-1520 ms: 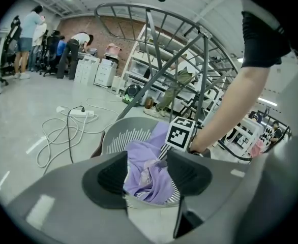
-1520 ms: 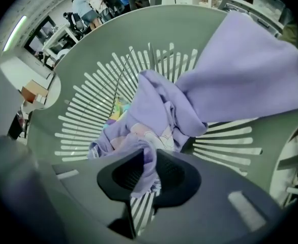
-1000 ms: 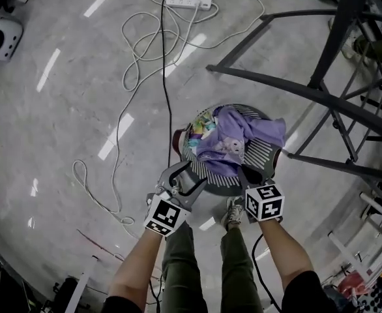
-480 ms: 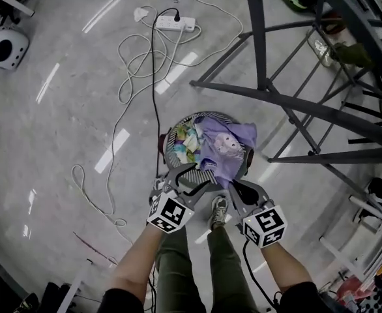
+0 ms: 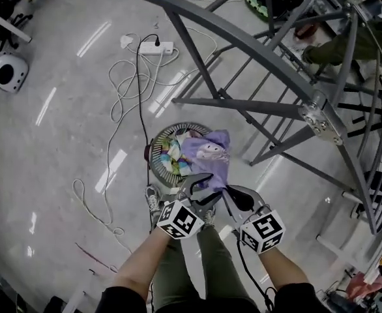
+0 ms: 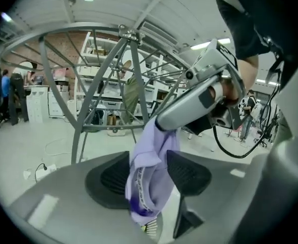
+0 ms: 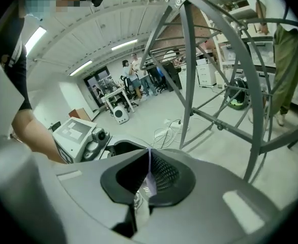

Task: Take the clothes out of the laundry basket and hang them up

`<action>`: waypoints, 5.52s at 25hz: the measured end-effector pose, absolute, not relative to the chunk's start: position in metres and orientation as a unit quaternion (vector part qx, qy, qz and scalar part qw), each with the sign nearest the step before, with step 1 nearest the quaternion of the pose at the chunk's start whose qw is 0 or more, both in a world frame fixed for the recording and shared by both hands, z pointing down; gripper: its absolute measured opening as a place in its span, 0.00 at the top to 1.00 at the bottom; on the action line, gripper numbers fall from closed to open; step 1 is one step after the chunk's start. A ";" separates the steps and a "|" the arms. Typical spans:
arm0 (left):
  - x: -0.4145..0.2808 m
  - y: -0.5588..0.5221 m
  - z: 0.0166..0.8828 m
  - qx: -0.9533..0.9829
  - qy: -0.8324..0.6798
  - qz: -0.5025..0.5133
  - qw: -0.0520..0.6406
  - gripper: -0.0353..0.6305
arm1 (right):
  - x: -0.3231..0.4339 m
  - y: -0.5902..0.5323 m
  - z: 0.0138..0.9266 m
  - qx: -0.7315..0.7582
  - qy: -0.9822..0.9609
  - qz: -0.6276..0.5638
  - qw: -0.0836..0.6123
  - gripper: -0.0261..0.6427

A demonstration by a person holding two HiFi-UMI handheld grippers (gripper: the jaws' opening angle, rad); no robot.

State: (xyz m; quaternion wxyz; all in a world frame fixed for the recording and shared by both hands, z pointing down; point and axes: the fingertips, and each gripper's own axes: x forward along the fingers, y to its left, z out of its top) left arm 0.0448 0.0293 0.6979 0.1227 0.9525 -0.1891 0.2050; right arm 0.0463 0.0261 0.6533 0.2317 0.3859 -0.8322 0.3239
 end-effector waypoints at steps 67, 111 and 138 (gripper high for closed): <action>-0.012 0.057 0.397 0.946 -0.271 0.137 0.113 0.80 | 0.055 0.060 0.217 0.330 -0.928 0.001 0.169 0.92; -0.096 0.011 0.210 0.843 -0.491 0.207 -0.075 0.91 | 0.075 -0.035 0.190 0.305 -0.936 -0.051 0.165 0.92; -0.112 -0.164 -0.058 0.820 -0.462 0.134 -0.311 0.91 | 0.049 -0.237 -0.072 0.456 -0.838 -0.260 0.149 0.92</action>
